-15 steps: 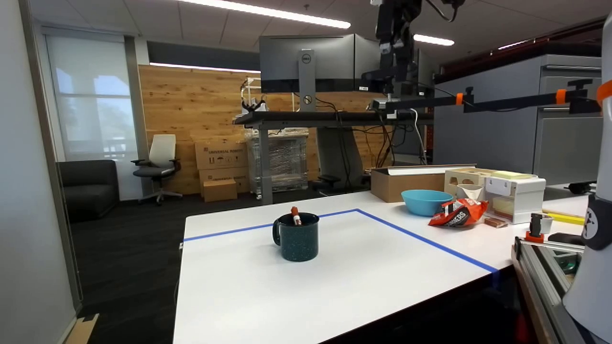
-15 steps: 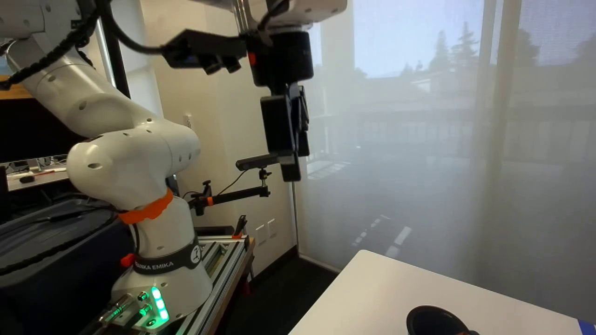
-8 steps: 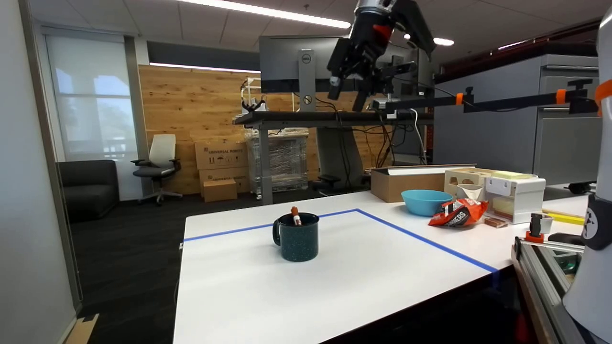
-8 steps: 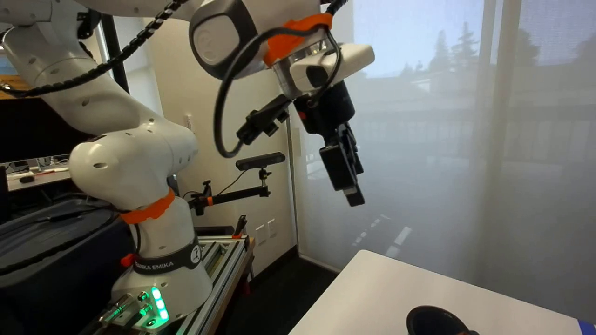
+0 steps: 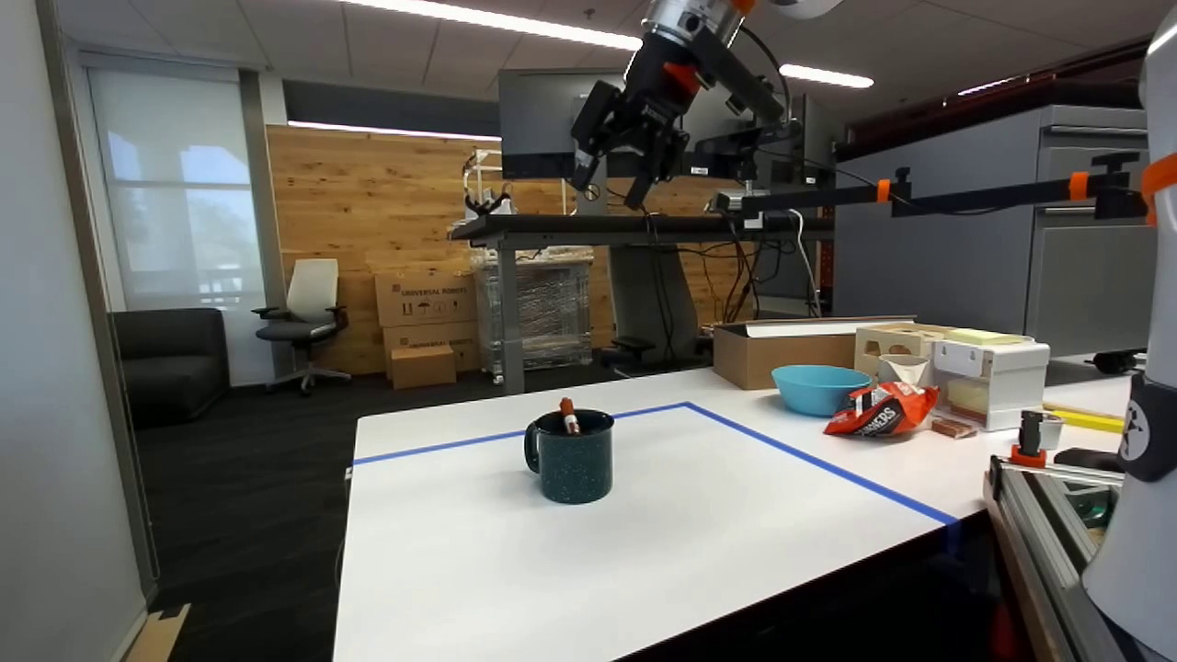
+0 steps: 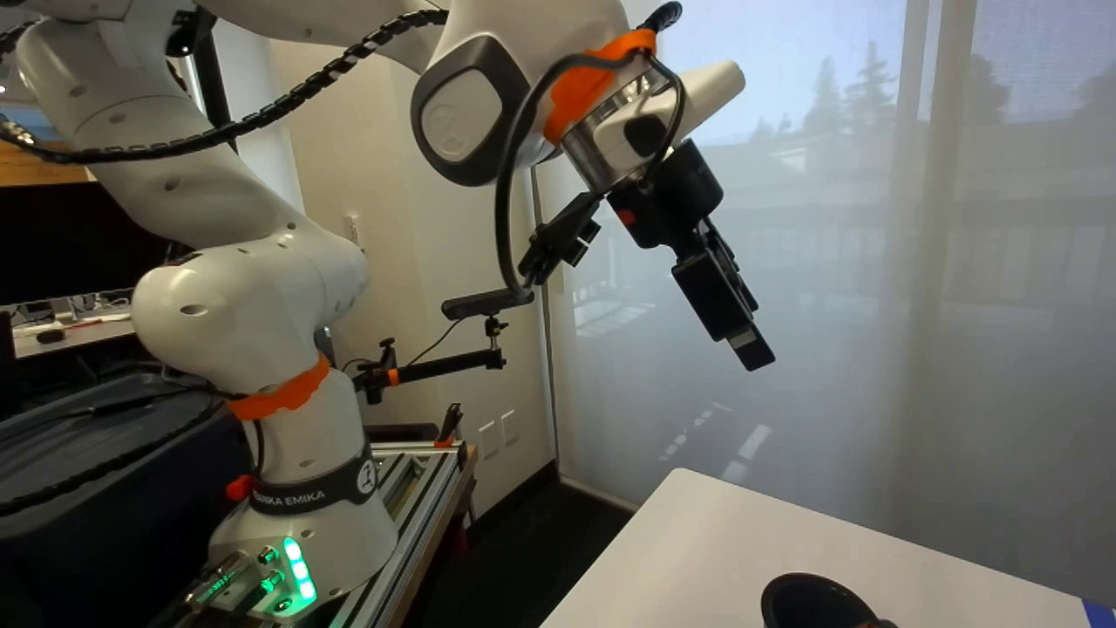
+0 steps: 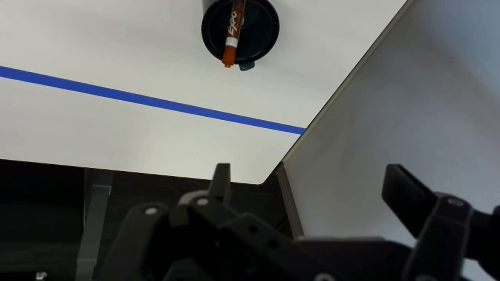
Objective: Remove the marker from the mug cup and place it on the table
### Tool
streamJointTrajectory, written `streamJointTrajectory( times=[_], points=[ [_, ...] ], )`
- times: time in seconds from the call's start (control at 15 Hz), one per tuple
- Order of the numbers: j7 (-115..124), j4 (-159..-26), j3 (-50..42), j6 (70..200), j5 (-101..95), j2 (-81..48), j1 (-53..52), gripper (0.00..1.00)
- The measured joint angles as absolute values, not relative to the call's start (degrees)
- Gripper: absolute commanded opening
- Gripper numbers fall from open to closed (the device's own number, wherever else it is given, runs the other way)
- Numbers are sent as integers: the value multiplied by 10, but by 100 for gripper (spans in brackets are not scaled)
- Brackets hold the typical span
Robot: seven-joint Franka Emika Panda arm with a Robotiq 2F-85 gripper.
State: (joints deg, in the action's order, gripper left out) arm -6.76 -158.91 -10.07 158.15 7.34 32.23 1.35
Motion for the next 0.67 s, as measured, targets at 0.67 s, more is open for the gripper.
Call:
streamJointTrajectory(
  times=[0.67],
  points=[
    [-69,-1581,-127,1593,72,303,33,100]
  ],
)
